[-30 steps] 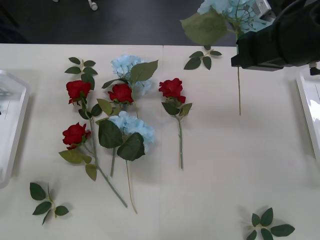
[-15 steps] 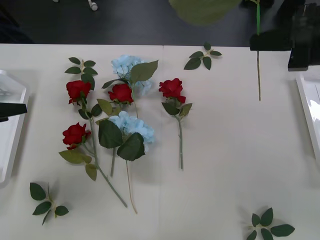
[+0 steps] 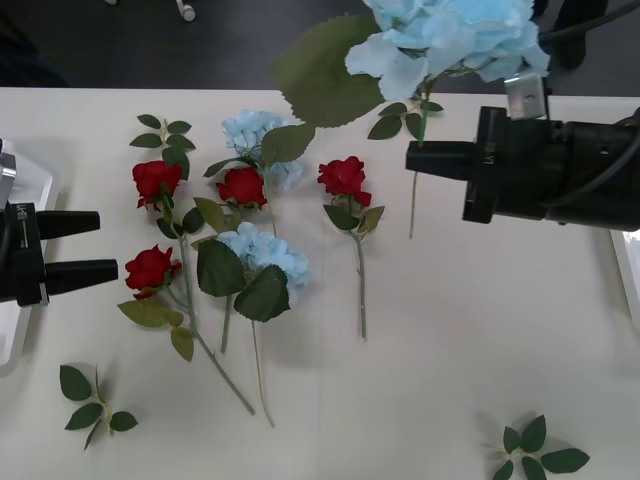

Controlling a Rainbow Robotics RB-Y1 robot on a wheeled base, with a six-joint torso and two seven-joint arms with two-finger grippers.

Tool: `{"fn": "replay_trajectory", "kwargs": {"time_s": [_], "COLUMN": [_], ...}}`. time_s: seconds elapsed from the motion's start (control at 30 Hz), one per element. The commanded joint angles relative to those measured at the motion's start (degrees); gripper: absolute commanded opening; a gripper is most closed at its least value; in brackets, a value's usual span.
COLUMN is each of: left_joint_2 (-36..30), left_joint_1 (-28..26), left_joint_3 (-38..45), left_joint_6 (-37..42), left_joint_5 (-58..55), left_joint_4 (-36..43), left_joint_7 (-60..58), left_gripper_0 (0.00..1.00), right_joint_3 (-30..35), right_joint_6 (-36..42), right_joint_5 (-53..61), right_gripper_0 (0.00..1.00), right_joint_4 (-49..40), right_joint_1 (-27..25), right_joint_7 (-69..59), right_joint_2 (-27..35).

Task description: Put the red flowers into the right box and the blue flowers into the left box

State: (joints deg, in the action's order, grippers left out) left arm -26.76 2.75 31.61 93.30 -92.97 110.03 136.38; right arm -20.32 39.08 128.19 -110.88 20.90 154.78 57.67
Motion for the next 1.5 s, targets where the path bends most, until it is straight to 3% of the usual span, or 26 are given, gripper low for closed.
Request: {"fn": "replay_trajectory", "kwargs": {"time_s": [0.03,0.23,0.43,0.73,0.97,1.5], "left_joint_2": [1.9,6.1,8.3,9.2,9.2,10.5], "left_joint_1": [0.2,2.8,3.8,9.5,13.1,13.3], "left_joint_3": [1.0,4.2,2.4,-2.0,-4.4,-9.6], "left_joint_6": [2.8,10.5,11.2,11.4,11.3,7.1], "left_joint_5": [-2.0,-3.2,-3.9,-5.1,-4.7,-4.5], "left_joint_4": [1.3,1.2,0.9,-13.3,-21.0,-21.4], "left_joint_7": [9.6,13.8,14.8,18.6,18.6,18.6], "left_gripper_0": [1.0,1.0,1.0,1.0,1.0,1.0], "right_joint_3": [-10.0,-22.6,-30.2,-39.9,-42.2,-42.3], "right_joint_6": [-8.9,-19.2,-25.0,-34.9,-36.4,-35.8], "right_joint_5": [2.1,2.1,2.1,2.0,0.7,1.6], "right_gripper_0": [0.0,0.0,0.0,0.0,0.0,0.0], "right_joint_4": [-2.1,-2.3,-1.4,0.0,3.5,4.6], "right_joint_1": [7.7,17.1,23.4,30.5,31.3,31.6], "right_joint_7": [0.2,0.2,0.2,0.2,0.2,0.2], "right_joint_2": [0.3,-2.5,-6.9,-15.2,-19.0,-18.6]}}
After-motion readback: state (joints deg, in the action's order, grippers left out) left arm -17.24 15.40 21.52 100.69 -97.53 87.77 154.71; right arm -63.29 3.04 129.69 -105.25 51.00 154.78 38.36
